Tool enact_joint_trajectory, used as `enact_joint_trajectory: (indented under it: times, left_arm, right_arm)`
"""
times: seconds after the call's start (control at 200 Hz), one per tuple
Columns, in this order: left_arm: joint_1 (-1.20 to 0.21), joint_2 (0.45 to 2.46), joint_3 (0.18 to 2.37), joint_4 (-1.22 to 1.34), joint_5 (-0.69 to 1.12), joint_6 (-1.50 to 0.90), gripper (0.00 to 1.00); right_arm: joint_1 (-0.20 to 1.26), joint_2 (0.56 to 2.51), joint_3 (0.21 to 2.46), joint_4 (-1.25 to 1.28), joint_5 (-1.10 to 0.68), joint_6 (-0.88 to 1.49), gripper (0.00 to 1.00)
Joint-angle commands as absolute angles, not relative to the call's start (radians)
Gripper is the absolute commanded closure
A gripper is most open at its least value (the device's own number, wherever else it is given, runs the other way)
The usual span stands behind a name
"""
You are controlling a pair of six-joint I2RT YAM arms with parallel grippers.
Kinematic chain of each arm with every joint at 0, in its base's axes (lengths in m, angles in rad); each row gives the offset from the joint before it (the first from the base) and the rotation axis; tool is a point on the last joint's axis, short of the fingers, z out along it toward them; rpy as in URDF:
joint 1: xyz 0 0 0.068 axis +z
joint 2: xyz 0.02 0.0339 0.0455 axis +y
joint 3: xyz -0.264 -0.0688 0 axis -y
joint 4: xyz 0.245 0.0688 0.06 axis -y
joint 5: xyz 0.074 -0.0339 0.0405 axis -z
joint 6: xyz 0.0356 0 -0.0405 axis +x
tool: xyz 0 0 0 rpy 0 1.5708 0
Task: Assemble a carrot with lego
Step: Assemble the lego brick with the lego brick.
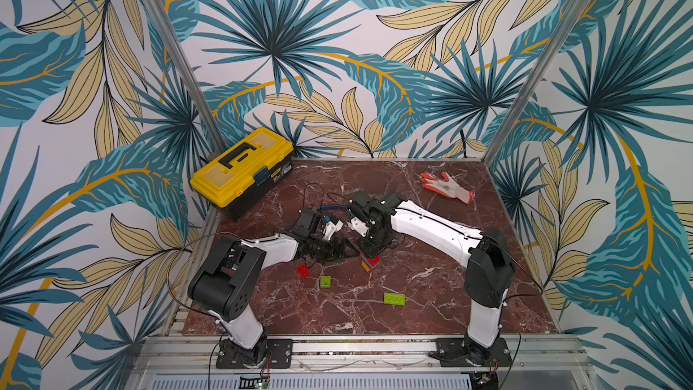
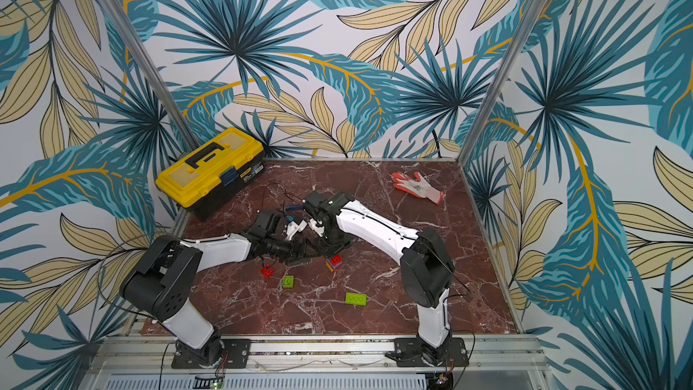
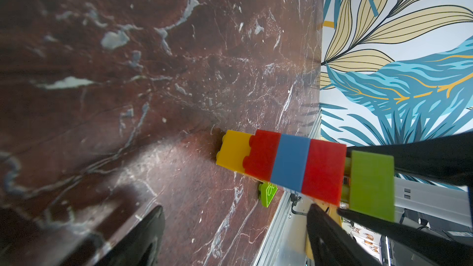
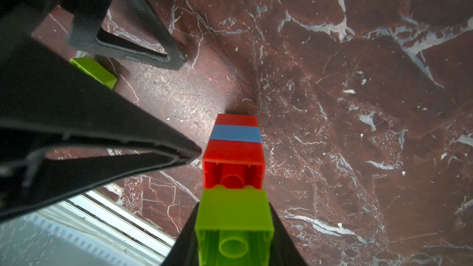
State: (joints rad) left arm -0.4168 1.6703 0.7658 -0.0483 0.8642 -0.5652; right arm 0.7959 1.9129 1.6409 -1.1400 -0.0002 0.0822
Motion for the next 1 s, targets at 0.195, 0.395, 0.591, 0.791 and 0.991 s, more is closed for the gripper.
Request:
enact_joint_trajectory:
  times: [0.195, 0.395, 0.591, 0.791, 0.991]
  left_arm:
    - [-0.419, 1.678, 0.776, -0.036, 0.871, -0.551, 0.12]
    - [-0.419, 1.682, 0.776, -0.037, 0.871, -0.55, 0.12]
    - [-0.419, 1.688, 0.784, -0.037, 0.87, -0.551, 0.12]
    - [-0.419, 1.687, 0.783, -0.037, 0.871, -0.552, 0.12]
    - [-0.42, 1.684, 0.782, -0.036, 0.871, -0.552, 0.12]
  right_arm:
    - [0.798, 2.062, 1.509, -1.12, 0.113, 0.085, 0.71]
    - [0.798, 2.053, 1.501, -1.151, 0.158, 0.053, 0.71]
    - [0.798, 2.025, 1.472, -1.153, 0.115, 0.045, 0.71]
    - [0.798, 2.032, 1.476, -1.154, -0.012, 0.07, 0.71]
    - [0.798, 2.033, 1.483, -1.196, 0.025, 0.026, 0.71]
